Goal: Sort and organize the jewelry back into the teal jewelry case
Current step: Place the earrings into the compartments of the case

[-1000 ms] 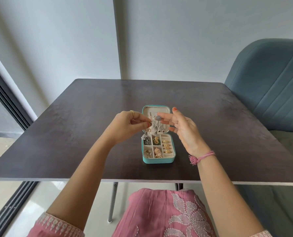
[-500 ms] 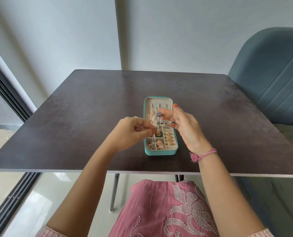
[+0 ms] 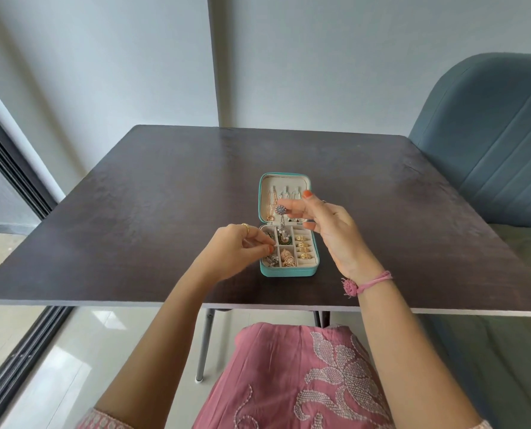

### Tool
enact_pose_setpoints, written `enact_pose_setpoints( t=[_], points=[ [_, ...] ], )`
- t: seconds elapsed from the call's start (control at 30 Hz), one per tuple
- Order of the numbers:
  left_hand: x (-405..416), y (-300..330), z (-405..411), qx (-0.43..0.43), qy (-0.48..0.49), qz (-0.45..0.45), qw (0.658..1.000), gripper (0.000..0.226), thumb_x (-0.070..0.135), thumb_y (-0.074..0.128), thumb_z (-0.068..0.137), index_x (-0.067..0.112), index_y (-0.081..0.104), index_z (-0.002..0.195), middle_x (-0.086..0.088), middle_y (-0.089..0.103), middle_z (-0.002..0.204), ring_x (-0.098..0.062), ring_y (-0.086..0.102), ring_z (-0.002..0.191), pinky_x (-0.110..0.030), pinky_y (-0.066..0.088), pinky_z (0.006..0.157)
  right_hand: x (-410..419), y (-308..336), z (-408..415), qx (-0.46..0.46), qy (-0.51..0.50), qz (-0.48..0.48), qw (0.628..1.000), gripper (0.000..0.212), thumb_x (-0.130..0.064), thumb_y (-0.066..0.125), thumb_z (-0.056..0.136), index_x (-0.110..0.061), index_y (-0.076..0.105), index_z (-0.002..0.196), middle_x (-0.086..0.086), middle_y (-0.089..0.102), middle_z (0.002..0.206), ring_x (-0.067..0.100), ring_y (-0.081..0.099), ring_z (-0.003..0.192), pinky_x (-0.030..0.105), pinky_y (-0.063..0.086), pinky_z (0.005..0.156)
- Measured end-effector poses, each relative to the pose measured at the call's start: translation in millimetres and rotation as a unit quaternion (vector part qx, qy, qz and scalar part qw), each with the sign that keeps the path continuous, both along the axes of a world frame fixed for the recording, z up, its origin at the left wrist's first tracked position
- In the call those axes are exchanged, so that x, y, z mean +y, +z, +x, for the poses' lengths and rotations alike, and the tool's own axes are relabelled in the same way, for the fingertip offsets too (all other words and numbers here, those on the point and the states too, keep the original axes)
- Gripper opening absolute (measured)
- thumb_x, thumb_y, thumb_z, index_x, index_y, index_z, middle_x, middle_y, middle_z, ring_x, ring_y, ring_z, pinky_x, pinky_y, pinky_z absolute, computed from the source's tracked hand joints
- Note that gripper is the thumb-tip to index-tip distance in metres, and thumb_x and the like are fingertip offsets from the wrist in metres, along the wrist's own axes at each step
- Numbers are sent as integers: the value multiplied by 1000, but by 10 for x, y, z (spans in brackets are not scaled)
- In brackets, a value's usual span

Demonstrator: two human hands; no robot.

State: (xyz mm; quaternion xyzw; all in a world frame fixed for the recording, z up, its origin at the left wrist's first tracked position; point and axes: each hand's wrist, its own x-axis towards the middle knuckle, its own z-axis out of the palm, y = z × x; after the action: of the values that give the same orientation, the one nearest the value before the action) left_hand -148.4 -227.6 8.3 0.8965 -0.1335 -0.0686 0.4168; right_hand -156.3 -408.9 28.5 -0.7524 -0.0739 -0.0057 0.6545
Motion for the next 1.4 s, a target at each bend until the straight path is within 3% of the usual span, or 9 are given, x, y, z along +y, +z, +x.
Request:
enact_pose_setpoints(
  t=[0.23,0.37,0.7,0.83,0.97,1.07,1.13,1.27,1.4],
  points=[
    [43,-136,40,-2,39,-27,999,7,20,61,91,23,65,96,11,64,84,-1,59,70,-12,47,62,48,-32,-42,16,21,-14,1000,34,-42,42,98,-30,74,97,-18,72,103,2,63,105,28,45,100],
    [89,-235,66,11,105,-117,987,11,16,58,91,24,67,92,5,67,76,-5,60,68,-23,53,68,90,-59,-78,19,36,-29,999,35,-42,42,98,-26,73,103,-16,69,112,-2,62,106,7,43,86],
    [87,-411,78,51,209,-272,938,13,11,58,91,18,69,92,-1,70,83,-4,61,65,-13,51,62,151,-206,-120,36,64,-58,996,36,-43,42,97,-25,72,106,-13,66,118,-4,57,113,17,40,100],
    [78,-426,65,45,211,-284,934,13,11,59,91,19,68,91,0,69,83,-5,60,66,-12,49,60,159,-249,-146,25,59,-81,995,32,-39,44,98,-25,72,108,-20,65,113,-12,53,112,4,37,91],
    [86,-440,49,39,213,-294,931,13,10,59,91,18,69,90,-2,68,80,-7,60,67,-14,50,63,136,-297,-160,29,39,-117,992,26,-35,53,96,-24,71,111,-17,68,98,-13,59,84,6,42,74],
    [83,-448,38,32,216,-298,929,12,10,59,90,18,69,90,-2,68,78,-7,60,67,-15,51,64,118,-331,-150,14,18,-165,986,23,-28,62,92,-20,72,110,-7,71,106,-7,64,86,5,44,70],
    [81,-452,33,26,218,-297,929,12,10,60,90,17,69,91,-2,68,77,-7,60,66,-13,51,63,114,-358,-128,1,4,-208,978,21,-27,65,90,-20,74,107,-6,72,105,-1,66,90,10,49,74],
    [77,-453,23,20,222,-301,927,12,10,60,89,18,69,89,0,67,75,-5,59,64,-12,51,63,145,-417,-62,-27,-24,-303,952,16,-37,64,88,-31,75,98,-13,73,99,9,65,96,46,47,94],
    [80,-455,17,13,223,-299,928,12,10,60,89,19,69,88,1,68,75,-4,59,64,-12,51,63,203,-421,-55,-49,-36,-346,936,15,-37,60,91,-35,73,98,-15,70,104,9,59,102,41,39,96]
  ],
)
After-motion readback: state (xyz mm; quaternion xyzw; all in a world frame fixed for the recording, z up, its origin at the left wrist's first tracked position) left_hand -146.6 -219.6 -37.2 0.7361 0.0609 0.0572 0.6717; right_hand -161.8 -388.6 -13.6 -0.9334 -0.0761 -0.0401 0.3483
